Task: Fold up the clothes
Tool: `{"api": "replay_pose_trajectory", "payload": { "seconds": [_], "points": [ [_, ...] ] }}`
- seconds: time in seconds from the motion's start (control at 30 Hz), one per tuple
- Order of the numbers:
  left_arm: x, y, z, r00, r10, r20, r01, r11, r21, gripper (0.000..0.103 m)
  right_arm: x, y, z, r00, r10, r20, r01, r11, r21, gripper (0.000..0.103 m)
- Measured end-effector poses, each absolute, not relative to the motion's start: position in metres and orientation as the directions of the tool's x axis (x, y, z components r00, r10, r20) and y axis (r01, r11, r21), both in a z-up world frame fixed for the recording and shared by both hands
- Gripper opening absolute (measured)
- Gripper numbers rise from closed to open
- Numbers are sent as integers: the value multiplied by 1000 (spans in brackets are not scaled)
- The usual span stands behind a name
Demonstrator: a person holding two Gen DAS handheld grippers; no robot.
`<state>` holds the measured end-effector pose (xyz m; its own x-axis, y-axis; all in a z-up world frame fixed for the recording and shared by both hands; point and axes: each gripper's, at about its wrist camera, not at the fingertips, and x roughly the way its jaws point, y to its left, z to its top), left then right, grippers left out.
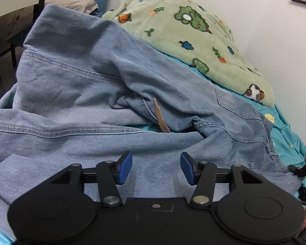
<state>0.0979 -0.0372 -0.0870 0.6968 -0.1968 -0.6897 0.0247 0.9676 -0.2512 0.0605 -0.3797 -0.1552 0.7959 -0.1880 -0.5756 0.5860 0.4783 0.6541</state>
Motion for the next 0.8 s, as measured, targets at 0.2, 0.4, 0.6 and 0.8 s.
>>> {"api": "replay_pose_trajectory", "payload": {
  "seconds": [0.2, 0.4, 0.6, 0.8],
  "points": [
    [96, -32, -75, 726, -199, -658, 21, 963, -269, 49, 31, -384, -92, 918, -251, -307, 396, 533, 748, 18],
    [96, -65, -66, 727, -273, -630, 149, 958, -243, 51, 12, -413, -49, 922, -347, -174, 349, 546, 762, 18],
    [103, -118, -96, 660, -314, -683, 280, 946, -164, 52, 3, -461, -77, 794, -503, -340, 567, 412, 714, 17],
    [106, -134, -126, 655, -281, -702, 303, 948, -97, 52, 26, -462, -152, 576, -495, -651, 815, 284, 505, 18]
  ]
}}
